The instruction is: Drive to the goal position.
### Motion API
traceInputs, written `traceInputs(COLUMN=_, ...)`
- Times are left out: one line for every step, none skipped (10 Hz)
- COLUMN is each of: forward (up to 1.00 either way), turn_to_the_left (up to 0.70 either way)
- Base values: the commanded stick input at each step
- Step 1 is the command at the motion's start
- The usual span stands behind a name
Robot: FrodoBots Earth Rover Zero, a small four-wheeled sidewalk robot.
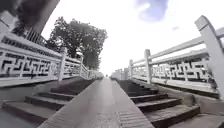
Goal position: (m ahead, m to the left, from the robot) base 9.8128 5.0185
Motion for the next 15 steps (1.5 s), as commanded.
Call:
traceInputs(forward=0.45, turn_to_the_left=0.00)
traceInputs(forward=0.45, turn_to_the_left=0.00)
traceInputs(forward=0.45, turn_to_the_left=0.00)
traceInputs(forward=0.45, turn_to_the_left=0.00)
traceInputs(forward=0.45, turn_to_the_left=0.00)
traceInputs(forward=0.45, turn_to_the_left=0.00)
traceInputs(forward=0.45, turn_to_the_left=0.00)
traceInputs(forward=0.45, turn_to_the_left=0.00)
traceInputs(forward=0.45, turn_to_the_left=0.00)
traceInputs(forward=0.45, turn_to_the_left=0.00)
traceInputs(forward=0.45, turn_to_the_left=0.00)
traceInputs(forward=0.45, turn_to_the_left=0.00)
traceInputs(forward=0.45, turn_to_the_left=0.00)
traceInputs(forward=0.45, turn_to_the_left=0.11)
traceInputs(forward=0.45, turn_to_the_left=0.27)
